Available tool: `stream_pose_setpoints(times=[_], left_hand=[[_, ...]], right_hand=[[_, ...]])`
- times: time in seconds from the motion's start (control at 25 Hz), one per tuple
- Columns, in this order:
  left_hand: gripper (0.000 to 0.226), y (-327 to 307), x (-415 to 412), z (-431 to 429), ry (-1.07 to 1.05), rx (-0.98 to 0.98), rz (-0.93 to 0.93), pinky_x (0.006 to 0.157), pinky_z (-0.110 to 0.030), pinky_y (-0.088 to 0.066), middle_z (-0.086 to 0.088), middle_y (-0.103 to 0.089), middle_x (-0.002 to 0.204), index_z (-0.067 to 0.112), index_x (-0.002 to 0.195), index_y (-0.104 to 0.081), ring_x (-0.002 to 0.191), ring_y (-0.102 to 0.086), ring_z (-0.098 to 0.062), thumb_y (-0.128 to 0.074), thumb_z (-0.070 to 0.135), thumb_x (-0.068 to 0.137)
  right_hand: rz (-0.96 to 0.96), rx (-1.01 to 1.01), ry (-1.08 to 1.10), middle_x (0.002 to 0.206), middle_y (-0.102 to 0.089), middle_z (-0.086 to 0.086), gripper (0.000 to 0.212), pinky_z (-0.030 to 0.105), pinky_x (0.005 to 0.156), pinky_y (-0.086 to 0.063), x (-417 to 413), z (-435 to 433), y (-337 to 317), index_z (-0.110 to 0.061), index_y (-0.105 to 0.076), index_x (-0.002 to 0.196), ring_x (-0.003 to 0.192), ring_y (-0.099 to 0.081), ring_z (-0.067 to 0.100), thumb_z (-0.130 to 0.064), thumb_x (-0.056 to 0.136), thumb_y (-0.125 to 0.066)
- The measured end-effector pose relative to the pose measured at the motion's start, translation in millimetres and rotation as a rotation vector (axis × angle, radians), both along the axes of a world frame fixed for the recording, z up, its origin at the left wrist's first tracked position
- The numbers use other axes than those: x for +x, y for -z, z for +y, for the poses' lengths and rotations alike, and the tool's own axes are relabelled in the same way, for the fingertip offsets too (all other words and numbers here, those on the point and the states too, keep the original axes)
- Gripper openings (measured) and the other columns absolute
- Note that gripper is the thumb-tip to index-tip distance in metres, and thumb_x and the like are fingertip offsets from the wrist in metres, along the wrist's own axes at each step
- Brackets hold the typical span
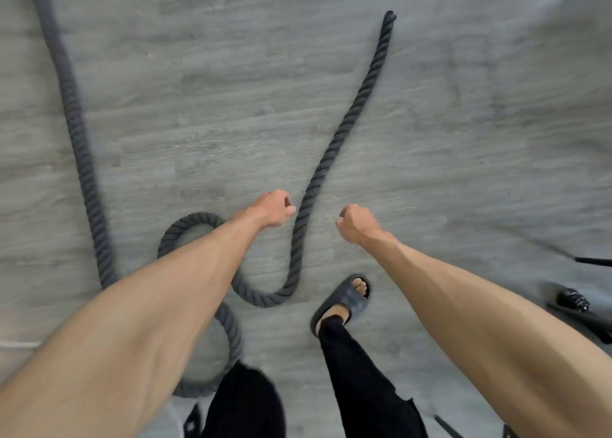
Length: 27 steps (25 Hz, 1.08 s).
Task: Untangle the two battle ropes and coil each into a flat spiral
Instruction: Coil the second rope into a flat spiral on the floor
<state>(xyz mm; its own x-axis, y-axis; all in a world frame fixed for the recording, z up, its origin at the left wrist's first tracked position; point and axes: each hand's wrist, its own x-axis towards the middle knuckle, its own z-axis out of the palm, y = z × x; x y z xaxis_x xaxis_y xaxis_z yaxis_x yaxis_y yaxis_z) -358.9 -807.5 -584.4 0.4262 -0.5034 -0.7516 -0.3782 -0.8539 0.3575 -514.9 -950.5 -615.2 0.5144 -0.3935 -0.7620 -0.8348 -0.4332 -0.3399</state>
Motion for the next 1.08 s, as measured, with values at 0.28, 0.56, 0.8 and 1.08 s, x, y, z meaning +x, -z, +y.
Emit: stream_pose_setpoints(times=[0.28,0.56,0.8,1.08], left_hand=[[0.021,-23,47,-161,0.002,-0.038,0.024,0.090,-0.036,-0.051,-0.017,-0.071,0.106,0.010,0.105,-0.064,0.100,-0.067,-0.031,-0.057,0.027,0.096],[0.020,48,134,-345,-0.031,-0.015,0.064,0.089,-0.037,-0.052,-0.020,-0.071,0.108,0.009,0.104,-0.065,0.101,-0.066,-0.035,-0.057,0.024,0.093],[0.007,105,206,-465,-0.063,-0.029,0.037,0.091,-0.040,-0.052,-0.013,-0.071,0.105,0.025,0.090,-0.060,0.103,-0.065,-0.032,-0.056,0.027,0.085],[0.037,244,304,-598,-0.053,-0.038,-0.187,0.089,-0.038,-0.045,-0.013,-0.059,0.124,0.023,0.119,-0.056,0.114,-0.057,-0.034,-0.052,0.007,0.086]], right_hand=[[0.004,0.037,-0.029,0.109,-0.070,0.026,0.029,0.035,0.080,-0.049,42,-148,-25,0.003,-0.070,0.099,0.105,-0.066,0.040,-0.017,0.093,-0.050],[0.019,-0.014,-0.047,0.123,-0.068,0.023,0.032,0.036,0.091,-0.050,156,-324,9,-0.002,-0.068,0.117,0.115,-0.063,0.038,-0.020,0.096,-0.051],[0.068,-0.046,-0.033,0.121,-0.068,0.021,0.034,0.037,0.091,-0.050,236,-447,65,-0.003,-0.067,0.114,0.115,-0.062,0.038,-0.022,0.094,-0.047],[0.064,-0.077,0.014,0.136,-0.057,0.023,0.049,0.046,0.099,-0.052,337,-557,220,-0.001,-0.043,0.136,0.124,-0.057,0.041,-0.027,0.096,-0.052]])
